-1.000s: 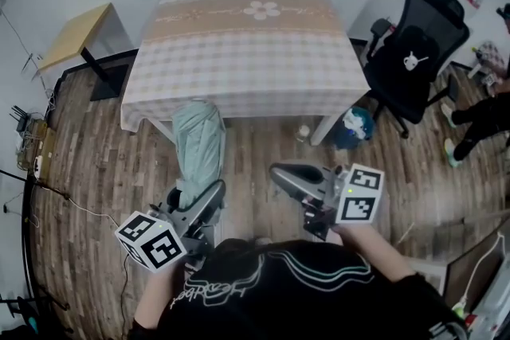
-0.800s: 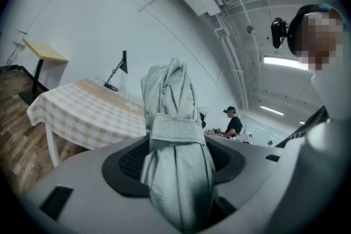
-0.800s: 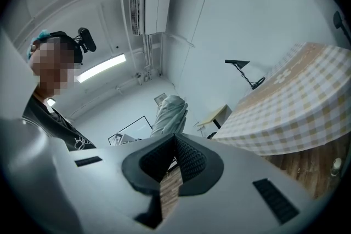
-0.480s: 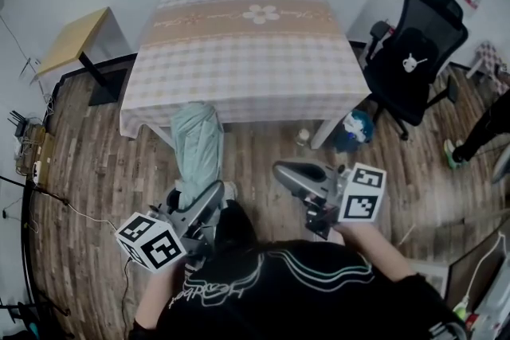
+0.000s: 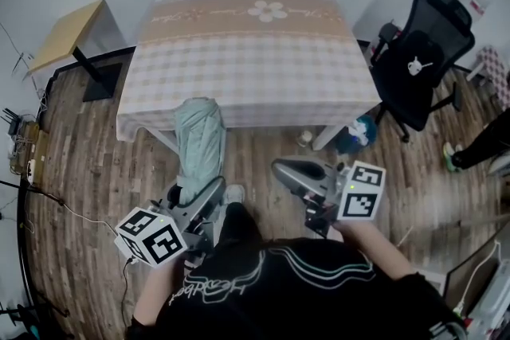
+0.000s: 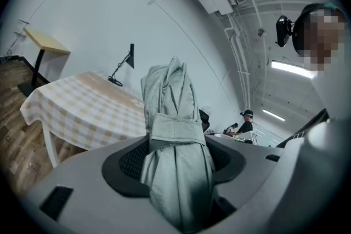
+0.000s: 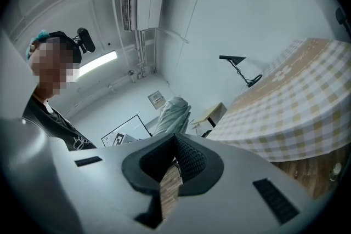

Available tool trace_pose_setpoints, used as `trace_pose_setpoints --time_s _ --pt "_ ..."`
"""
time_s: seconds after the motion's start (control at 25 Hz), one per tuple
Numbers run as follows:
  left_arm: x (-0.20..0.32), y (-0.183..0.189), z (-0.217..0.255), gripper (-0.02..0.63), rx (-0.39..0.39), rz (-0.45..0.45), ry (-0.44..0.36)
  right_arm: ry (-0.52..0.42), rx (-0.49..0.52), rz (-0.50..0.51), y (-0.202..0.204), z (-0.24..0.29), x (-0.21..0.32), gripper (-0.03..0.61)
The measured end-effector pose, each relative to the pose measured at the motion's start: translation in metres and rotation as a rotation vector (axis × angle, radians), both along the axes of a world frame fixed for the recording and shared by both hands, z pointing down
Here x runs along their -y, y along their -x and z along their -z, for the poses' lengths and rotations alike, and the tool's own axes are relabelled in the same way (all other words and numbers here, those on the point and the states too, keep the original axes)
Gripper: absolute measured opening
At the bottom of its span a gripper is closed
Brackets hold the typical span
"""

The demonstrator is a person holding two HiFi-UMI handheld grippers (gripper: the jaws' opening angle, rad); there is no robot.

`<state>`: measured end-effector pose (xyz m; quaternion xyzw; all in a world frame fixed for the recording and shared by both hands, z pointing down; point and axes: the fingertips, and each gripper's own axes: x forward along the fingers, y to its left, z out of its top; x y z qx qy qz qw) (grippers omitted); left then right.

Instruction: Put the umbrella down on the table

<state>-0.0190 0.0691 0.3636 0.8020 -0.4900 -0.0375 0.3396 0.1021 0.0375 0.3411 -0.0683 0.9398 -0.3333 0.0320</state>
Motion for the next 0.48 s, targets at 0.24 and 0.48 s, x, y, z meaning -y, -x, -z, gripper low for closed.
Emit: trace_pose_setpoints --time_s 0.24,0.48 --pt "0.020 0.023 -0.012 0.265 0.000 -0.019 -0.009 -0.005 -0.005 0.002 0.029 -0.010 0.016 0.012" --pt "0.064 0.049 -0.013 0.265 0.006 -0.040 -0.002 0.006 -0.011 -0.019 0.054 -0.011 0.059 0.012"
